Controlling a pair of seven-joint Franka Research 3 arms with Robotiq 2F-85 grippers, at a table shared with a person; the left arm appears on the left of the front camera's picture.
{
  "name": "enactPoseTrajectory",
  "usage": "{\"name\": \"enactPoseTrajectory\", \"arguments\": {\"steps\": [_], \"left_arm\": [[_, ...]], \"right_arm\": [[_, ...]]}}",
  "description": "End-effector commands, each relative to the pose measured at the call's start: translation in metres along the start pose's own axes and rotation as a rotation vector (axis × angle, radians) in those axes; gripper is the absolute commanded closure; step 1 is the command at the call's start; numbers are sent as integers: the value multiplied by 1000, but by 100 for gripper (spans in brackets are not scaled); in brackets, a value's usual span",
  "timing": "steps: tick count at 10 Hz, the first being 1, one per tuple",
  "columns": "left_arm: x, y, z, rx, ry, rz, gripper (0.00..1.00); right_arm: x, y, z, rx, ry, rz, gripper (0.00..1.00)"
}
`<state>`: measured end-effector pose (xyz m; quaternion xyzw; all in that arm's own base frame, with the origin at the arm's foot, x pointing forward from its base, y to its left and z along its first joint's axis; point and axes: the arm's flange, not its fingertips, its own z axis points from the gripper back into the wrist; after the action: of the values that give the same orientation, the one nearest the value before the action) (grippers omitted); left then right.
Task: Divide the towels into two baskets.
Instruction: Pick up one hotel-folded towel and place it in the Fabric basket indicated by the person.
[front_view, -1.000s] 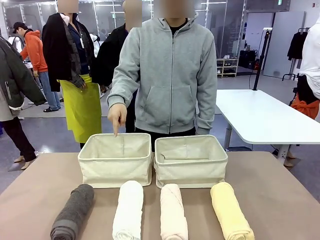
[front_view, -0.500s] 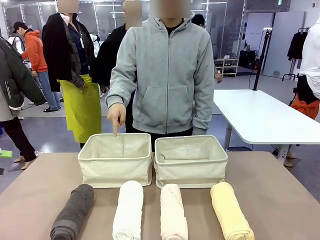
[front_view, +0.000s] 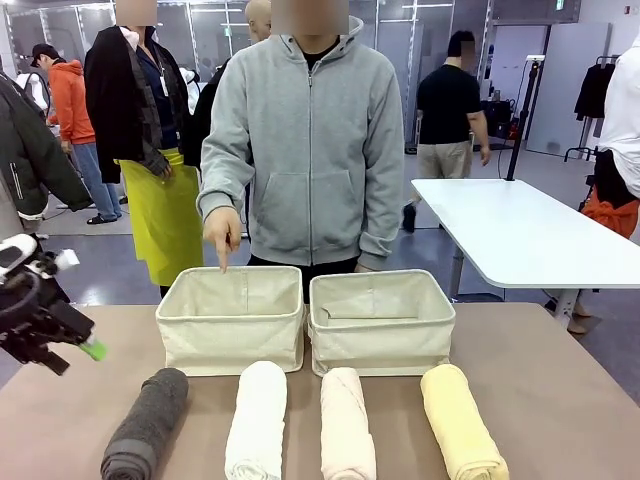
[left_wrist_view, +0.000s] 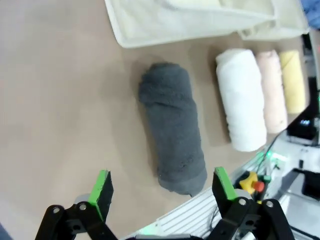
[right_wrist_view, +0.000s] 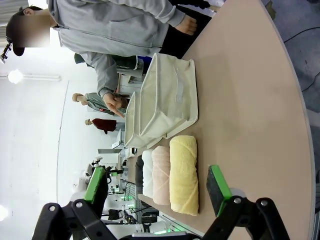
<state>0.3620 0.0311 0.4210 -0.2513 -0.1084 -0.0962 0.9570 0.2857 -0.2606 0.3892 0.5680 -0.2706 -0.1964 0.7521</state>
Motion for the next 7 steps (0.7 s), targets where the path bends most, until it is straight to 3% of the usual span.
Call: {"name": "enactPoseTrajectory", "arguments": {"steps": [1,3,5,7], "left_arm": [[-15,-18,-30,74,88,-56,0],[-16,-34,-62,108,150,-44,0],[-16,-46,-82,112,164,33,0],[-22,-52,-100,144,180,33,0]], "right_arm": [[-1,3,1,9,-6,6,0],[-1,3,1,9,-6,6,0],[-1,3,1,9,-6,6,0],[-1,3,1,9,-6,6,0]]}}
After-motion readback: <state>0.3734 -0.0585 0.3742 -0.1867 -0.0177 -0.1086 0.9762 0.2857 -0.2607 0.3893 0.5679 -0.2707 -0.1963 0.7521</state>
